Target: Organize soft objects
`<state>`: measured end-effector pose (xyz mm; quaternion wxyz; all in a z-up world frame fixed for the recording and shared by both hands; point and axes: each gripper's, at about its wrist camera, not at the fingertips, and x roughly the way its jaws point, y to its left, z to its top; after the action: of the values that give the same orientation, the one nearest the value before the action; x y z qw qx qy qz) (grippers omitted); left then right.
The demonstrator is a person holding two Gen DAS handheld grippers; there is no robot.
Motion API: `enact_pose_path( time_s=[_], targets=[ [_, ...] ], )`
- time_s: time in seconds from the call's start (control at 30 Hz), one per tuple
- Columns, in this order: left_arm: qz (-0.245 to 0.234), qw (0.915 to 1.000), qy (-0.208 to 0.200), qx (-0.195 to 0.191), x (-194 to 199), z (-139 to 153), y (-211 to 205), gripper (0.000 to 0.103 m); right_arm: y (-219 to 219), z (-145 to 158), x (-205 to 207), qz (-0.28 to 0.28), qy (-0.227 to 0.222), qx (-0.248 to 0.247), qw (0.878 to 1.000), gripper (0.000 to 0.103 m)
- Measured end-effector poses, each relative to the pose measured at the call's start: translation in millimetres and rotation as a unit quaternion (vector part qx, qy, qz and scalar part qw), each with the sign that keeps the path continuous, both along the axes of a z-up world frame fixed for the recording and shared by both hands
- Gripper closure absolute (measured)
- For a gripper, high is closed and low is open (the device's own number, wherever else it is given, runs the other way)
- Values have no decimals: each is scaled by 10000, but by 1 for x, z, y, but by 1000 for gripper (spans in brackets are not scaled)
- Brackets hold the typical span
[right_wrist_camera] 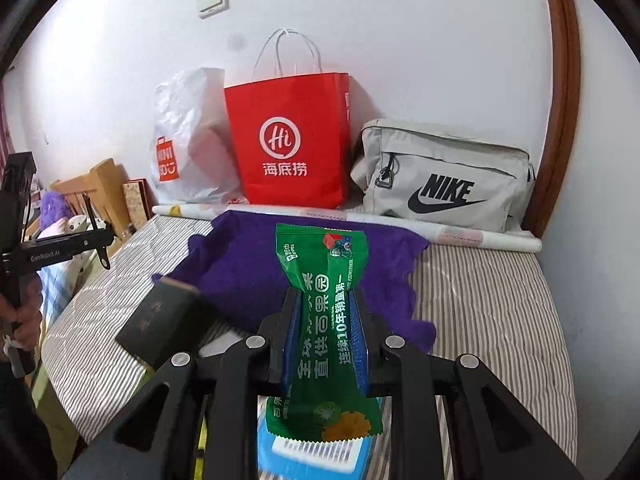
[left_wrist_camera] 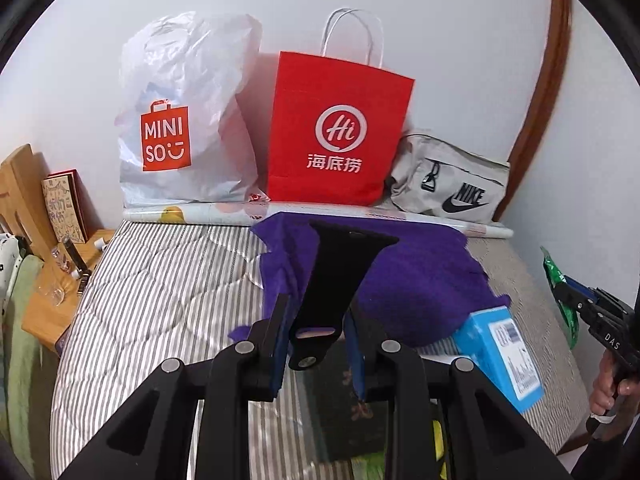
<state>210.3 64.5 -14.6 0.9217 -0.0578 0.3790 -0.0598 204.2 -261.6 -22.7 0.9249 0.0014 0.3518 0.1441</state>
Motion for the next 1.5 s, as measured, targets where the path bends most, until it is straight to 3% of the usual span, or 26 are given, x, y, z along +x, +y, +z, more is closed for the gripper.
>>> enact_pose_path(
  time_s=[0.43,0.9,1.5],
  targets=[
    [-162,9990,421,-79,77,-32,-2,78,7,-34,68,36,319,-167,9993,79],
    [-472,9916,1172,-279,156,-80,-16,78,6,-78,127,87,759,-436,9961,79],
    [-489,9857,1611,-105,188,-105,-28,78,7,-105,150,135,1198,-499,9914,78]
  ],
)
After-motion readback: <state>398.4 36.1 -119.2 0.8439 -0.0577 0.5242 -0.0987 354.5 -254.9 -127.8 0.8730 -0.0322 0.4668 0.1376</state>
